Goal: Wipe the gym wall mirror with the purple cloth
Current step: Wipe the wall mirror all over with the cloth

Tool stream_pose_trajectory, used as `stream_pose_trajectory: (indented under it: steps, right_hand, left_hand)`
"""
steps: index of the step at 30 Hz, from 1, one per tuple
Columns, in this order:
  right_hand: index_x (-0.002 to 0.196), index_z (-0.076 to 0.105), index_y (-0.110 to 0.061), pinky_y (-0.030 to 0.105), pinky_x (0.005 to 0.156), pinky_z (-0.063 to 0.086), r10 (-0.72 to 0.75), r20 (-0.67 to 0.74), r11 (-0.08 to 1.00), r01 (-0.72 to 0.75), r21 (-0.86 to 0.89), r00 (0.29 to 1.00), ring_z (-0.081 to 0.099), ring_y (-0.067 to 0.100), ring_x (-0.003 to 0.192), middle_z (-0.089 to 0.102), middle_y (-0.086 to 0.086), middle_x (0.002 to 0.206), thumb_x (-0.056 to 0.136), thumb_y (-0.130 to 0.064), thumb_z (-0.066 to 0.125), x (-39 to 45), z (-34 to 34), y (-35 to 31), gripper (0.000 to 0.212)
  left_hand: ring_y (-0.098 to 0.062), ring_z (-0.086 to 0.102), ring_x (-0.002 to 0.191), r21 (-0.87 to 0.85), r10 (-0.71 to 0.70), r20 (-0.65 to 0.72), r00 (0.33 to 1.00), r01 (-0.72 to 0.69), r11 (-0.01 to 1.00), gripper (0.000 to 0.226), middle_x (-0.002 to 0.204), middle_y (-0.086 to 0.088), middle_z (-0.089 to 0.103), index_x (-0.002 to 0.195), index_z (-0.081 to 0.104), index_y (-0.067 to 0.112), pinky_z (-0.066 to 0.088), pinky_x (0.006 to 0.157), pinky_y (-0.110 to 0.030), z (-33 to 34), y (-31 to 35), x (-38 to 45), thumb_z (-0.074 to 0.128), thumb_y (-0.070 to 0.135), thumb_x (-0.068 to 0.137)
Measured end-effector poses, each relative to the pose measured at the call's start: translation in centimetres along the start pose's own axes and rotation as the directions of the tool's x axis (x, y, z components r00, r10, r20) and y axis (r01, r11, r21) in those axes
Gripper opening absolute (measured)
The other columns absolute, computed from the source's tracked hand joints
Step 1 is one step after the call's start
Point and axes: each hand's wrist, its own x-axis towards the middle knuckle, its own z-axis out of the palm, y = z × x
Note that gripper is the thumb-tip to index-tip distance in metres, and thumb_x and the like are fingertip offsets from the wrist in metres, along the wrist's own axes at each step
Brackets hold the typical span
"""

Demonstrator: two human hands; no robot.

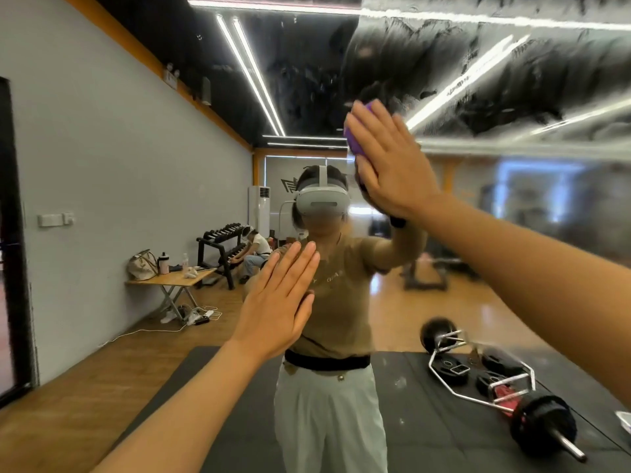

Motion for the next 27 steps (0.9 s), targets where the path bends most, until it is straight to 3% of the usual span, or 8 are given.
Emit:
stream_pose_trajectory:
  steps: [3, 9, 14, 17, 19, 21, 24, 27]
  right_hand:
    - [0.155, 0.035, -0.009, 0.048, 0.125, 0.014, -0.179, 0.029, 0.984, 0.180, -0.003, 0.983, 0.020, 0.031, 0.153, 0.029, 0.014, 0.163, 0.103, -0.028, 0.037, -6.0, 1.8, -1.7, 0.055]
    - [0.158, 0.031, -0.015, 0.044, 0.126, 0.013, -0.392, 0.220, 0.917, 0.400, 0.010, 0.893, 0.018, 0.026, 0.154, 0.024, 0.005, 0.166, 0.105, -0.029, 0.035, -18.7, 4.2, -4.9, 0.055]
    - [0.157, 0.034, -0.014, 0.041, 0.127, 0.010, -0.503, 0.230, 0.853, 0.521, -0.023, 0.833, 0.021, 0.024, 0.154, 0.028, 0.005, 0.164, 0.102, -0.022, 0.049, -19.3, 4.2, -4.0, 0.057]
    - [0.154, 0.036, -0.010, 0.042, 0.126, 0.013, -0.295, 0.071, 0.952, 0.300, -0.065, 0.953, 0.024, 0.030, 0.151, 0.032, 0.012, 0.161, 0.092, -0.008, 0.064, -14.9, 3.3, -2.5, 0.069]
    - [0.154, 0.032, -0.006, 0.045, 0.124, 0.016, -0.048, -0.073, 0.996, 0.042, -0.080, 0.996, 0.023, 0.034, 0.149, 0.033, 0.019, 0.160, 0.101, -0.014, 0.054, -10.7, 2.2, -1.7, 0.058]
    - [0.155, 0.030, -0.003, 0.047, 0.123, 0.016, 0.073, -0.102, 0.993, -0.082, -0.082, 0.992, 0.021, 0.035, 0.150, 0.029, 0.021, 0.161, 0.108, -0.025, 0.037, -8.1, 1.6, -1.4, 0.053]
    - [0.155, 0.028, 0.000, 0.048, 0.125, 0.015, 0.129, -0.124, 0.991, -0.132, -0.014, 0.984, 0.019, 0.037, 0.151, 0.026, 0.020, 0.163, 0.108, -0.028, 0.031, -8.8, 2.6, -2.9, 0.055]
    - [0.152, 0.035, 0.000, 0.045, 0.126, 0.014, -0.003, -0.103, 1.000, 0.005, 0.026, 0.995, 0.025, 0.036, 0.150, 0.034, 0.018, 0.160, 0.105, -0.023, 0.039, -13.3, 4.4, -5.8, 0.053]
  left_hand:
    - [-0.024, 0.011, 0.156, -0.002, 0.001, -0.007, 1.000, -0.001, 1.000, 0.061, 0.168, -0.008, 0.015, 0.159, 0.023, 0.008, 0.010, 0.126, -0.044, 0.2, -0.1, 0.1, 0.033, 0.033, 0.105]
    - [-0.024, 0.009, 0.156, 0.003, -0.021, -0.010, 1.000, 0.021, 1.000, 0.062, 0.169, -0.010, 0.012, 0.160, 0.017, 0.008, 0.005, 0.127, -0.042, 0.5, 0.3, 0.1, 0.031, 0.031, 0.105]
    - [-0.027, 0.009, 0.156, 0.006, -0.022, -0.014, 1.000, 0.022, 1.000, 0.060, 0.169, -0.011, 0.010, 0.160, 0.016, 0.007, 0.008, 0.126, -0.046, 1.0, 0.7, -0.1, 0.029, 0.029, 0.105]
    - [-0.026, 0.009, 0.156, 0.001, -0.032, -0.026, 0.999, 0.033, 0.999, 0.059, 0.169, -0.010, 0.010, 0.160, 0.017, 0.008, 0.007, 0.126, -0.046, 1.4, 0.6, -0.3, 0.030, 0.028, 0.106]
    - [-0.026, 0.007, 0.156, 0.014, -0.033, -0.034, 0.999, 0.033, 0.999, 0.059, 0.169, -0.009, 0.010, 0.160, 0.017, 0.008, 0.007, 0.126, -0.046, 1.5, 0.5, -0.2, 0.031, 0.029, 0.106]
    - [-0.025, 0.007, 0.156, 0.010, -0.039, -0.038, 0.999, 0.039, 0.999, 0.059, 0.169, -0.009, 0.009, 0.160, 0.017, 0.009, 0.008, 0.126, -0.046, 1.5, 0.6, -0.3, 0.031, 0.029, 0.107]
    - [-0.026, 0.012, 0.155, -0.010, -0.102, -0.077, 0.992, 0.102, 0.995, 0.057, 0.168, -0.010, 0.013, 0.160, 0.018, 0.009, 0.007, 0.127, -0.044, 1.6, 1.5, -0.9, 0.031, 0.027, 0.108]
    - [-0.027, 0.014, 0.155, -0.047, -0.176, -0.101, 0.979, 0.172, 0.984, 0.057, 0.168, -0.010, 0.013, 0.160, 0.016, 0.009, 0.005, 0.127, -0.044, 2.1, 2.9, -1.9, 0.030, 0.026, 0.108]
